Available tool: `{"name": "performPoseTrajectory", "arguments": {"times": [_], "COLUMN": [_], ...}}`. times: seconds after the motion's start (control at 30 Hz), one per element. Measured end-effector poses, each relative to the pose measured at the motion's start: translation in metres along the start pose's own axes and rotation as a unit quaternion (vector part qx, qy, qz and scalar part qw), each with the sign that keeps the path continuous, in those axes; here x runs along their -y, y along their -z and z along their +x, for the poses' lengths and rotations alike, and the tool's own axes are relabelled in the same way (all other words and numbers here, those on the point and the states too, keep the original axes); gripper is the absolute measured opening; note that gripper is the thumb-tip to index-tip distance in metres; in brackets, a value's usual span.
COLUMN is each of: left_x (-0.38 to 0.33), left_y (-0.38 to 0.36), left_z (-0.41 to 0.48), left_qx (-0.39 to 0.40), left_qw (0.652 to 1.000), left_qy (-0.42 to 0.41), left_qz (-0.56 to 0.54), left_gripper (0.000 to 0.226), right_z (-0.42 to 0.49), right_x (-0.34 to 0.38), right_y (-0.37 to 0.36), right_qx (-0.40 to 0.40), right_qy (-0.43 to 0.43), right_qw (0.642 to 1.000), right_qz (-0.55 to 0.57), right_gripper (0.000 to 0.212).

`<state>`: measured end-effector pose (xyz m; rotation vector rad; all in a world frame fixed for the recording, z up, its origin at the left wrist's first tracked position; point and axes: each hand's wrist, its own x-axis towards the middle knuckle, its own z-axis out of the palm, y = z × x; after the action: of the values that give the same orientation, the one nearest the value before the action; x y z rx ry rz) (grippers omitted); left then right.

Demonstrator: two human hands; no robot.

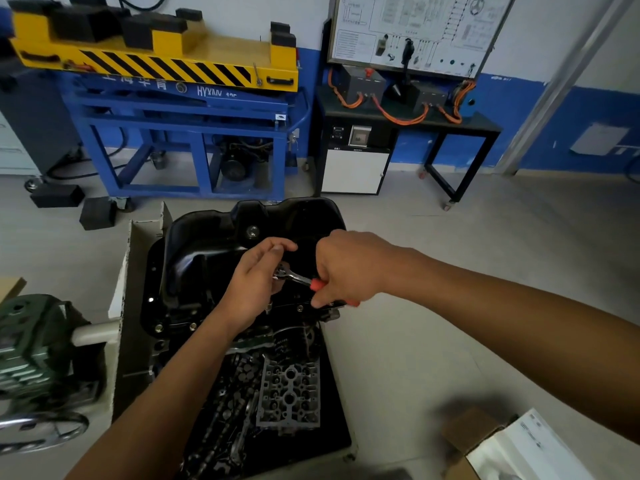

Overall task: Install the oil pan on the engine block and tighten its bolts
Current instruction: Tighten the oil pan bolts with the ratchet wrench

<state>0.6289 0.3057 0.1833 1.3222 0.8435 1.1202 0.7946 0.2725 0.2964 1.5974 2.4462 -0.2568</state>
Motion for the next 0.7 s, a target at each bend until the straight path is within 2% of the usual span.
{"name": "performPoseTrajectory", "arguments": {"times": [0.13,0.3,0.43,0.5,0.63,0.7], "left_x": [0.001,-0.002,-0.006,-0.008,-0.008,-0.006], "left_y": [0.0,0.001,0.003,0.003,-0.002,-0.004], "left_z": [0.001,0.003,-0.002,-0.003,-0.007,-0.006], "left_qx": [0.028,0.059,0.108,0.09,-0.019,-0.067], "left_qw": [0.999,0.997,0.994,0.996,1.0,0.998], "left_qy": [0.013,0.037,0.021,0.016,-0.002,-0.011], "left_qz": [-0.009,-0.019,-0.006,-0.007,-0.015,-0.016], "left_gripper": [0.03,0.038,0.037,0.034,0.024,0.021], "right_z": [0.007,0.023,0.033,0.033,0.021,0.012], "right_x": [-0.01,-0.014,-0.018,-0.019,-0.015,-0.011], "right_y": [-0.003,-0.015,-0.021,-0.021,-0.017,-0.013], "right_qx": [-0.072,-0.173,-0.193,-0.193,-0.168,-0.144], "right_qy": [-0.015,-0.006,0.014,0.026,0.026,0.019], "right_qw": [0.996,0.98,0.978,0.979,0.985,0.989], "right_qz": [-0.057,-0.098,-0.072,-0.052,-0.04,-0.037], "right_gripper": [0.042,0.006,0.013,0.015,0.014,0.024]}}
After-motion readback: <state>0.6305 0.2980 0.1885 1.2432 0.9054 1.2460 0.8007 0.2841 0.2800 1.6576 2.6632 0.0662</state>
